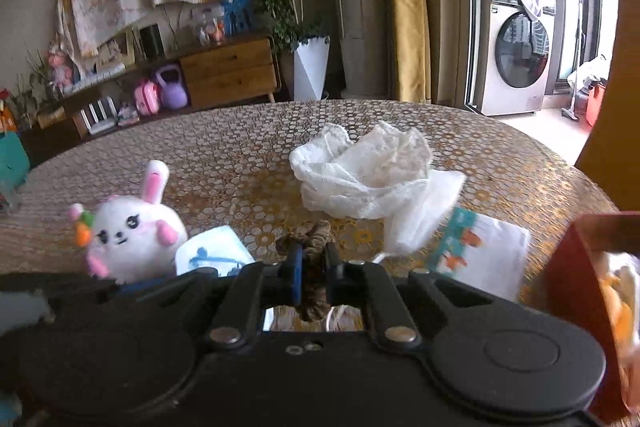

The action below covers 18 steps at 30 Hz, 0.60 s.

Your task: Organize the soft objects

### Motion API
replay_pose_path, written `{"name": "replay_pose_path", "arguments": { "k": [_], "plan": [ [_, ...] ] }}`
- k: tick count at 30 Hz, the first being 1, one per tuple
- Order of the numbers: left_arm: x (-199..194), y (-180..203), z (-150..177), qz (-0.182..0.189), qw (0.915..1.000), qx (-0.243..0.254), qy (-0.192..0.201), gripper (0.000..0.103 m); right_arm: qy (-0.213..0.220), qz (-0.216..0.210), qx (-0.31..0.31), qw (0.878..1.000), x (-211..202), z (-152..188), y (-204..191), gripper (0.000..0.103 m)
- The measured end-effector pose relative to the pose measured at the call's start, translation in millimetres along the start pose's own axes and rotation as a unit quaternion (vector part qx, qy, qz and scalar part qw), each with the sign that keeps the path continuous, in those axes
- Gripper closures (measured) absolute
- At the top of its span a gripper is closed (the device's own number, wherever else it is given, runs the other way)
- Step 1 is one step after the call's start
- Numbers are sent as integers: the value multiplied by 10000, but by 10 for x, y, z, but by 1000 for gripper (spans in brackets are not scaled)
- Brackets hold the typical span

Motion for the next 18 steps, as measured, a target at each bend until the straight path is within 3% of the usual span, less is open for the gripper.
{"name": "replay_pose_path", "arguments": {
  "k": [10,18],
  "plan": [
    [-355,205,-102,350,9990,294,-16,99,234,7,256,9994,-715,283,97,94],
    [-416,114,-61,533,9974,-90,-471,99,317,16,427,9986,-1063,502,170,93]
  ]
}}
Point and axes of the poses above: each gripper's, at about its wrist camera, not at the fingertips, and x roughly the way its jaws point, y to its right, z to its underside, the point moved 1 cm from there along x, roughly the way its jaws point, and after that the axes turned 6 degrees about -x, right-handed, at the moved point
